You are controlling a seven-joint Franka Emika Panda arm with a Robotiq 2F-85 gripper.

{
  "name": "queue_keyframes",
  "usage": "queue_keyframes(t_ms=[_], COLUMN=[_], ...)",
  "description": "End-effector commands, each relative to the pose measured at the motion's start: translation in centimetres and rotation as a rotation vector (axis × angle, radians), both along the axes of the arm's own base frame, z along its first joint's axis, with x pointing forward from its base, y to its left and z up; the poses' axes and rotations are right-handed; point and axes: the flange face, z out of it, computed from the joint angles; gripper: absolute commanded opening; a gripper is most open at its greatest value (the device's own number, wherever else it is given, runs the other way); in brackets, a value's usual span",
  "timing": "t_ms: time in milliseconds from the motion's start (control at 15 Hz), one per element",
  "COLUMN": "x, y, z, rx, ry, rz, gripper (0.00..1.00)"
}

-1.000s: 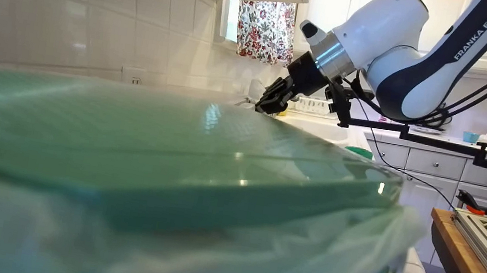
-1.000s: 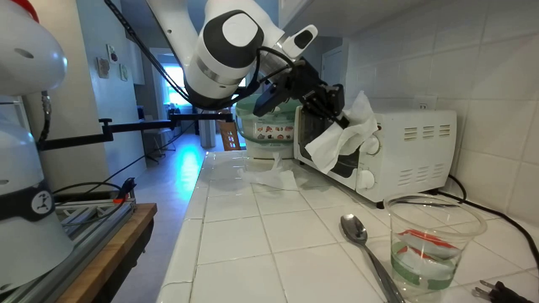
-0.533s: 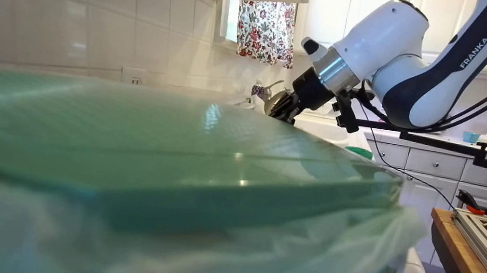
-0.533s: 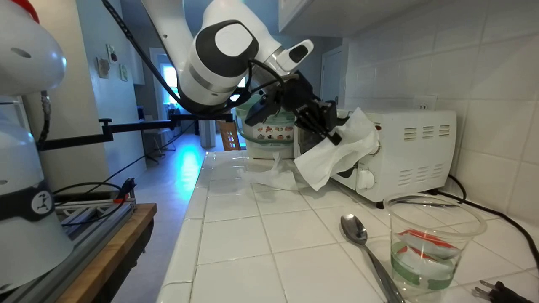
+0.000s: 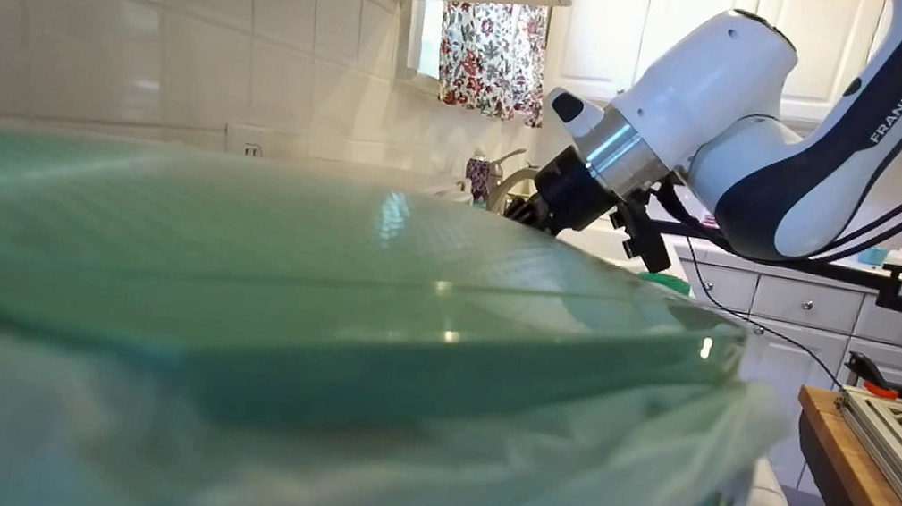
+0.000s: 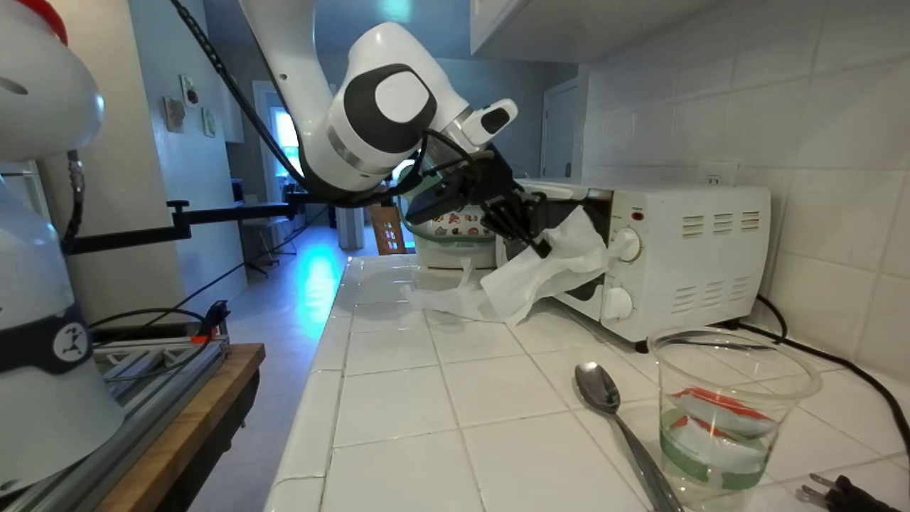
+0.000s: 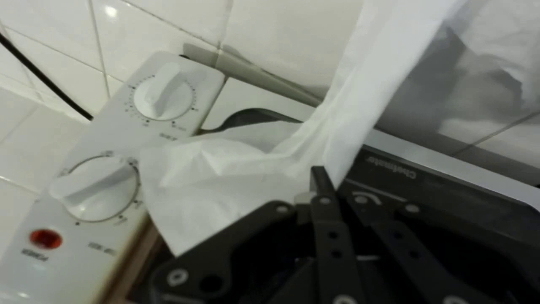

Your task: Pick up the tissue and then use it to wipe the mini oven door

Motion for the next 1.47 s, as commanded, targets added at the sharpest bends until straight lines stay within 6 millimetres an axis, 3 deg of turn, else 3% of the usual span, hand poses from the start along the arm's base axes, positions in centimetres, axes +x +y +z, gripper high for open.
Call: queue_keyframes(t_ms=[0, 867, 1067, 1400], x=[0.4, -0.9, -1.0, 0.0], y=[2.0, 10.4, 11.8, 12.0], z=[-0.4, -2.0, -1.2, 1.7], rx=[0.011, 0.005, 0.007, 0.025], ry=[-0.012, 0.008, -0.014, -0.084], rz=[0.074, 0.336, 0.379, 0.391], gripper=[0.0, 0.0, 0.0, 0.0])
